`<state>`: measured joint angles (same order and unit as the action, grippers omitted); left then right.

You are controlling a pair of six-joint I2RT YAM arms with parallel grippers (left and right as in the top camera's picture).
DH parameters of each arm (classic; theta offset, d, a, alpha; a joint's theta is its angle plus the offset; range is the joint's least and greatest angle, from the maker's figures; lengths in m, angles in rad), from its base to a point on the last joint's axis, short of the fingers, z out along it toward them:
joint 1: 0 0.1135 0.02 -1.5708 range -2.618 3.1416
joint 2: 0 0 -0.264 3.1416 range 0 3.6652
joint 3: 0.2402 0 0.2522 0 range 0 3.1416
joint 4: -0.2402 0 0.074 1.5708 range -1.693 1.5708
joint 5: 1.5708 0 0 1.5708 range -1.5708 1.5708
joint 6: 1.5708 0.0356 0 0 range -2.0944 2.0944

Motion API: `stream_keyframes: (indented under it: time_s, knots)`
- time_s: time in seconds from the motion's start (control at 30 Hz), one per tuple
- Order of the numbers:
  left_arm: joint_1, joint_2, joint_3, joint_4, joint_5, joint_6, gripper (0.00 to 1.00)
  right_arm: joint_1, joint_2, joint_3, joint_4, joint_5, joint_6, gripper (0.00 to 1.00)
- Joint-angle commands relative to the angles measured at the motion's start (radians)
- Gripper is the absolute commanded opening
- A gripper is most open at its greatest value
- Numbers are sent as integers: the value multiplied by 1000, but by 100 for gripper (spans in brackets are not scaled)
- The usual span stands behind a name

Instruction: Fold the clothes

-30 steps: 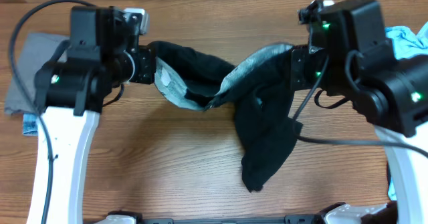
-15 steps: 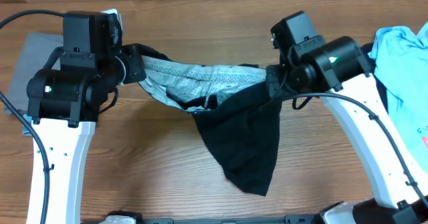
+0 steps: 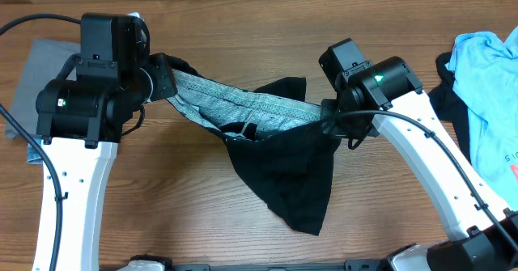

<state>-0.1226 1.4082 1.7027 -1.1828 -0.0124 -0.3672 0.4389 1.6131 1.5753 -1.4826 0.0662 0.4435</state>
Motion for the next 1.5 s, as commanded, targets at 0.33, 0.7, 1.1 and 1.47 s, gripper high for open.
stream_keyframes:
  time_s: [0.33, 0.7, 1.1, 1.47]
  knots:
    - [4, -1, 35, -18, -21, -14, 4, -2, -8, -5, -13, -25, 268, 72]
    - [4, 6, 35, -22, -21, -14, 4, -15, -9, -3, 111, -151, 294, 70]
    - [-54, 5, 35, -44, -21, 4, 4, -79, 34, -3, 357, -225, 208, 63]
    - [-218, -35, 35, -101, -43, 57, 4, -109, 134, -3, 479, -225, -34, 60]
